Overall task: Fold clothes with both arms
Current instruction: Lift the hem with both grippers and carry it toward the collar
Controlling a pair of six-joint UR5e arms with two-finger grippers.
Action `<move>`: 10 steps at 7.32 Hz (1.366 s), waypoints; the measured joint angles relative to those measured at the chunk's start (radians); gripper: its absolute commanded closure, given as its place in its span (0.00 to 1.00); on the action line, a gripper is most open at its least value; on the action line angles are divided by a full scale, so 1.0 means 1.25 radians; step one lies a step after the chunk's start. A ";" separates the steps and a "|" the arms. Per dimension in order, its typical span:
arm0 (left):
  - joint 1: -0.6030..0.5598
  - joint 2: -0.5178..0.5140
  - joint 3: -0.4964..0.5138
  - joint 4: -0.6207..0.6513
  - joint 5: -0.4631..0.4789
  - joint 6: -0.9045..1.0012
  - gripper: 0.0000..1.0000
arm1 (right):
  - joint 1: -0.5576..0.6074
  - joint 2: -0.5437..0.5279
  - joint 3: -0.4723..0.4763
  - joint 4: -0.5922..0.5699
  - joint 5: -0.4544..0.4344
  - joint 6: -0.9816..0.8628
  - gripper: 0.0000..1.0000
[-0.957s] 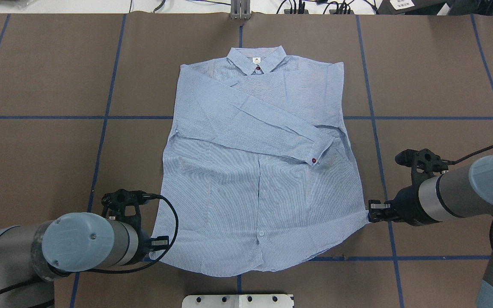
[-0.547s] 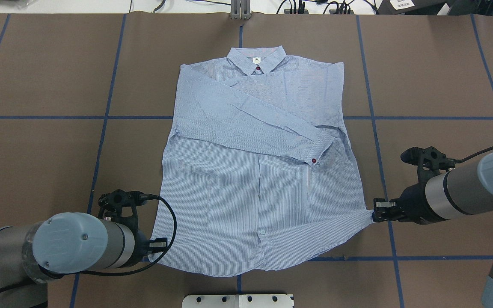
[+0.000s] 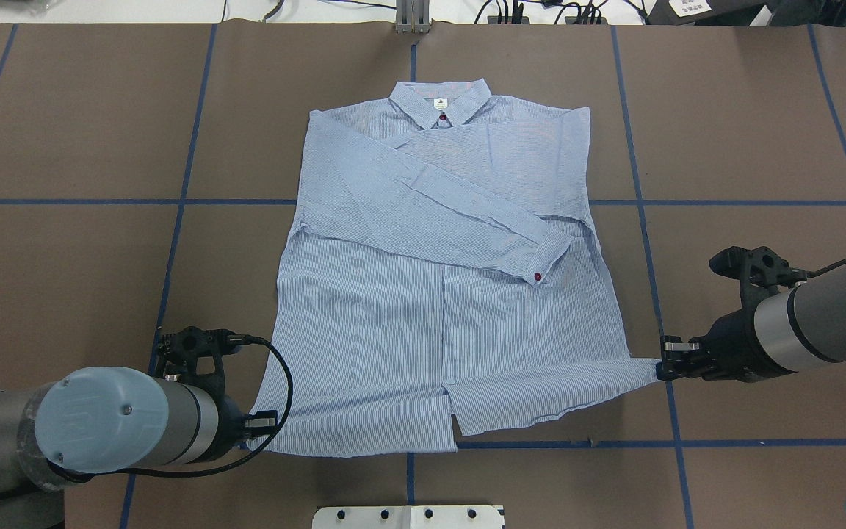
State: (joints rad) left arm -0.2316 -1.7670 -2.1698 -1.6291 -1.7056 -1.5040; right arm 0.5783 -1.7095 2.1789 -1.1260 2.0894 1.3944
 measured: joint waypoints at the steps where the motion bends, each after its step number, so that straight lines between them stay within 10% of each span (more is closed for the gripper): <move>1: 0.000 -0.001 0.000 0.000 0.000 -0.001 1.00 | 0.004 0.000 0.002 0.000 0.004 0.000 1.00; 10: 0.000 0.019 -0.158 0.092 -0.037 -0.007 1.00 | 0.015 -0.042 0.109 0.006 0.091 0.000 1.00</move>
State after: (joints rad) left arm -0.2316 -1.7429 -2.3678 -1.5139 -1.7515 -1.5129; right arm 0.5965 -1.7616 2.3147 -1.1179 2.2033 1.3947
